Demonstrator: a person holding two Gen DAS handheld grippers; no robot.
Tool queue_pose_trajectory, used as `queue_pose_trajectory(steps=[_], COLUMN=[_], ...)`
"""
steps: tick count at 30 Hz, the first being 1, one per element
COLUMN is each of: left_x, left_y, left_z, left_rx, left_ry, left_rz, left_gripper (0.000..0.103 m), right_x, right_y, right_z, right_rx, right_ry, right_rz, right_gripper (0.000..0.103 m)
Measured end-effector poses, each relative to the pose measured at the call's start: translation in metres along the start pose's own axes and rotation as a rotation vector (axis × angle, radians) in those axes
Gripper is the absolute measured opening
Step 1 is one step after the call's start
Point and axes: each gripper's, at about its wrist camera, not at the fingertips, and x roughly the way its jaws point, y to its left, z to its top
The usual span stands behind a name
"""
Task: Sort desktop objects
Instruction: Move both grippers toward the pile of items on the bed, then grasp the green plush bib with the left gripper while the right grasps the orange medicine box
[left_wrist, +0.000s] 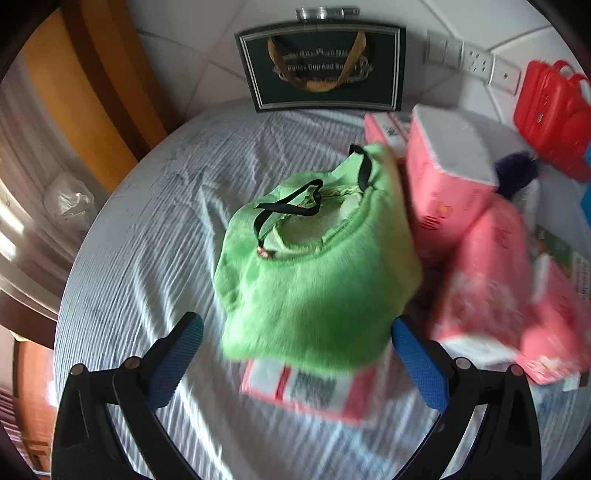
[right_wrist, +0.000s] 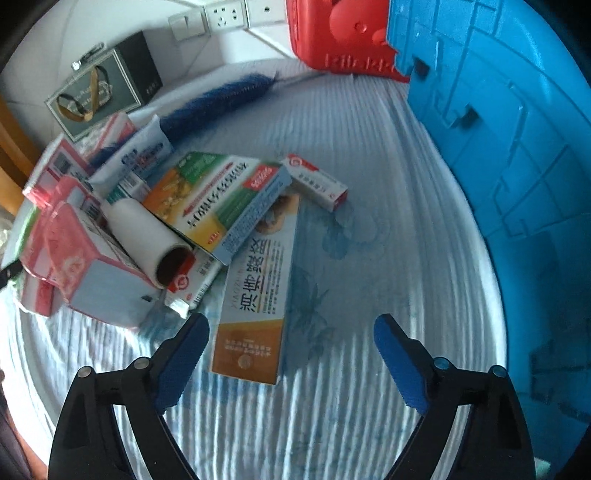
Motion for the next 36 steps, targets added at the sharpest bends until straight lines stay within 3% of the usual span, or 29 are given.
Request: queue_pose_trajectory(steps=[8,14,16,18,19,21,22,24,26,31,36], left_x=[0.029,0.063,0.071,0.074,0.073,0.069,0.069,0.064,0.057,0.033,0.023], left_y=[0.004,0.001,0.001,0.008,0.012,0.020,0.025,0.037,0.050,0.080,0.104], left_z=[0.037,0.058,0.057,0.055,0.054,0.051,0.049,0.044,0.040,0.024,0.012], left_rx=[-0.067,-0.050,-0.056,-0.102,-0.113,-0.120,-0.125,-0.129,-0.129,-0.146,-0.196], left_ry=[0.016,0.096,0.125,0.146,0.144,0.137,0.141,0.136,0.117,0.051,0.038], left_rz=[-0.068,-0.152,-0.188,-0.257,-0.262,-0.255,-0.250,-0.204,-0.130,-0.015,0.021], left_gripper=[0.103,0.103,0.094,0.071,0.067,0.047,0.042,0.028,0.024,0.021,0.019], right_x=[0.020,0.034,0.039,0.043,0.044,0.046,0.046,0.047,0.049,0.050,0.049], right_y=[0.006,0.008,0.010,0.011,0.011,0.011,0.012,0.012,0.011,0.011,0.011], right_z=[0.006,0.012,0.012,0.012,0.011,0.011,0.011,0.010,0.010,0.011,0.013], right_rx=[-0.047,-0.047,-0.049,-0.052,-0.051,-0.058,-0.243,-0.251,-0.247,-0.247,-0.260], right_ry=[0.057,0.093,0.107,0.119,0.124,0.128,0.158,0.161,0.173,0.167,0.162], right_rz=[0.028,0.047,0.051,0.062,0.066,0.065,0.130,0.137,0.153,0.166,0.165], right_gripper=[0.092,0.092,0.092,0.092,0.092,0.091,0.089,0.063,0.050,0.048,0.048])
